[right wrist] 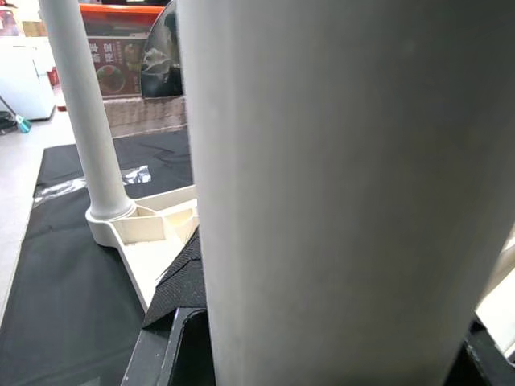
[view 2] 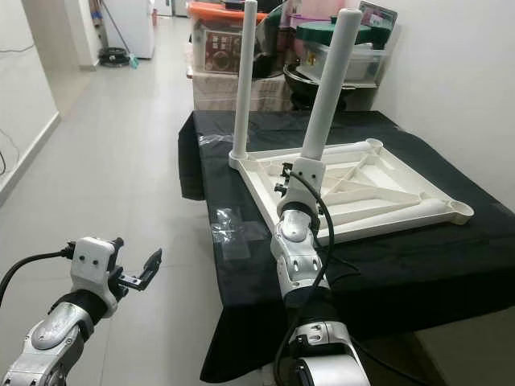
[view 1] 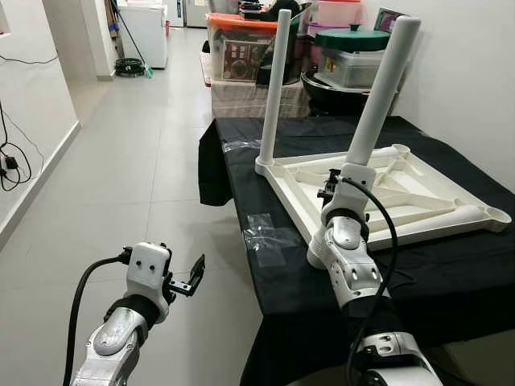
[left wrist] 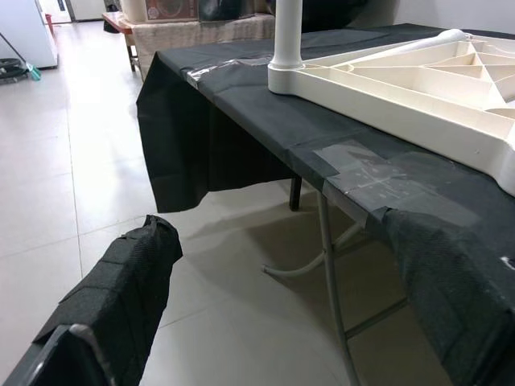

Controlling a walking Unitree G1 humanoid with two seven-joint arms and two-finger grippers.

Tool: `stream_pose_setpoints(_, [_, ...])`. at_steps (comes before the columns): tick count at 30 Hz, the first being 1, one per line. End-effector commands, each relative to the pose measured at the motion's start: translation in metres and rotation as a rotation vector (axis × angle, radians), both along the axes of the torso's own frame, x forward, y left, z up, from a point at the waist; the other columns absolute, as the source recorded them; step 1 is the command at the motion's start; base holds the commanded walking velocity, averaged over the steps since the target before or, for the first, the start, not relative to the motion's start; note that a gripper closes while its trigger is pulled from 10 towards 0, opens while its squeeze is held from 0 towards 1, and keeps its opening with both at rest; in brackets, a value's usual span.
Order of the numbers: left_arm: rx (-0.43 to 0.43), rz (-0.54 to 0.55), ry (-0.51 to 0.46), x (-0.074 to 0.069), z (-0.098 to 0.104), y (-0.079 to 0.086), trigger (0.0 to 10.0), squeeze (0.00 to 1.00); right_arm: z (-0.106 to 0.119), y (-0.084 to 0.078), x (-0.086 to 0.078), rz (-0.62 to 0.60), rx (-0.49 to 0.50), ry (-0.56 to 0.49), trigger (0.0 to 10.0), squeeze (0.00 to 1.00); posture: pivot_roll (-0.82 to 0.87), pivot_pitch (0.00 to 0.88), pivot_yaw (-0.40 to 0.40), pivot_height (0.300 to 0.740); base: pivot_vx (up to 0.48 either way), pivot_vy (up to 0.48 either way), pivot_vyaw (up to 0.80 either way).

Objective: Building children table

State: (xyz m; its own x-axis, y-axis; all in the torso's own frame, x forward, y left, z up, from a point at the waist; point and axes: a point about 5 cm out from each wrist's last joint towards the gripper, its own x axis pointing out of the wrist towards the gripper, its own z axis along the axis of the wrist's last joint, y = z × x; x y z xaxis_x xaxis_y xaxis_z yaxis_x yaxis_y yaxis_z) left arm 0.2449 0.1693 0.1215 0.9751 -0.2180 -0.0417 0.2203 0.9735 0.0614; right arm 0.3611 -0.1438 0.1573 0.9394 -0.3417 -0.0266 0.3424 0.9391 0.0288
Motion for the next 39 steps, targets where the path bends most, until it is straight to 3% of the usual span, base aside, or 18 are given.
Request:
stream_pose_setpoints(1, [0.017,0.003,0.008,0.0,-0.002,0.0,10.0,0.0,-0.048,-0.012,-0.013,-0.038,0.006,0.217,10.0,0.0,0.07,0.0,-0.078,0.74,0.0,0.0,0.0])
stream_pose_setpoints(21, [0.009,-0.005,0.005,0.003,-0.004,-0.004,10.0,0.0,-0.015,-0.01,-0.01,0.021,0.065,0.178,10.0,0.0,0.05,0.0,-0.085,0.74,0.0,0.0,0.0])
stream_pose_setpoints(30, [0.01,-0.001,0.005,0.003,-0.005,-0.003,10.0,0.0,-0.012,-0.012,-0.02,0.019,0.081,0.168,10.0,0.0,0.04,0.0,-0.082,0.74,0.0,0.0,0.0])
stream_pose_setpoints(39, [0.012,0.003,0.001,0.004,-0.005,-0.002,10.0,0.0,-0.001,-0.014,-0.027,0.011,0.037,0.096,10.0,0.0,0.05,0.0,-0.08,0.74,0.0,0.0,0.0])
